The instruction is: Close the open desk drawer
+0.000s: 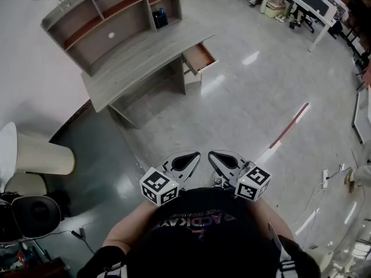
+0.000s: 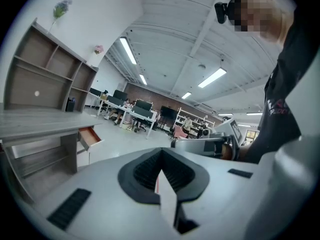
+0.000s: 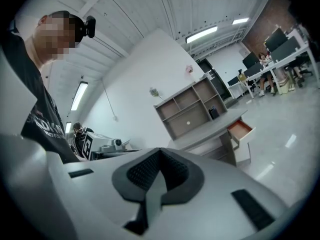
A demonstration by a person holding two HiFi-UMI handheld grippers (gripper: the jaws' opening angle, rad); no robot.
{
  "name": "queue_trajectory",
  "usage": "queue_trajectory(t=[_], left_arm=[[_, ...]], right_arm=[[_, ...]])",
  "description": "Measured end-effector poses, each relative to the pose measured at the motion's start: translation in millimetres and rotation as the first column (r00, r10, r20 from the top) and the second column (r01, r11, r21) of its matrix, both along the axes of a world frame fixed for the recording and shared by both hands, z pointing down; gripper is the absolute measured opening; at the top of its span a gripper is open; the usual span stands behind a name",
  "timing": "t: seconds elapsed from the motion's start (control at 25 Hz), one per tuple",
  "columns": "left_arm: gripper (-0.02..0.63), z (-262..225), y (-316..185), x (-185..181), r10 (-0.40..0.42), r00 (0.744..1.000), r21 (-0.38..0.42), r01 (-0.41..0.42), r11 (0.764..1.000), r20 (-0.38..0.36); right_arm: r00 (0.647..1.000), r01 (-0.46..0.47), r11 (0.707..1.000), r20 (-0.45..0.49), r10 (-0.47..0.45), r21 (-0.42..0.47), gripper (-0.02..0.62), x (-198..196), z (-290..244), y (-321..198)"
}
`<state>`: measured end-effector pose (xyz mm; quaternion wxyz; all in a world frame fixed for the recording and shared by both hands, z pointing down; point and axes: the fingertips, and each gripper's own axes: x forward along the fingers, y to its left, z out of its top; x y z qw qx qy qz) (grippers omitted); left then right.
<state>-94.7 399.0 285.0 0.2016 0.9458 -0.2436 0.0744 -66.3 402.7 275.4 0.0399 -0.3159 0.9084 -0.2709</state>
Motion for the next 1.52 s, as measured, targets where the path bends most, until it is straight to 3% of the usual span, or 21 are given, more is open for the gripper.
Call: queue_trajectory(t=[0.28, 0.52, 1.32, 1.52], left_arm=[[0.011, 3, -2, 4, 0.002, 1.000, -0.008, -0.002, 1.000, 0.005], [0.011, 3, -3, 15, -0.011, 0.999, 0.061, 0.007, 0.998, 0.051], [0.011, 11, -26, 94, -0.169, 0.984, 0.026, 0.168, 0.985, 0.052], [0.011, 16, -34, 101, -0.212, 0.976, 0.017, 0.211, 0.977, 0.048]], right_arm=[[1.000, 0.001, 1.000, 0.028, -0.001, -0.002, 0.014, 5, 0, -2], [1.000, 0.003, 1.000, 0.030, -0.004, 0.011, 0.014, 15, 0, -6], [0.991, 0.126, 0.992, 0.047, -0.128, 0.026, 0.014, 104, 4, -34], [0.990, 0.127, 0.992, 0.052, -0.128, 0.018, 0.014, 121, 12, -45]])
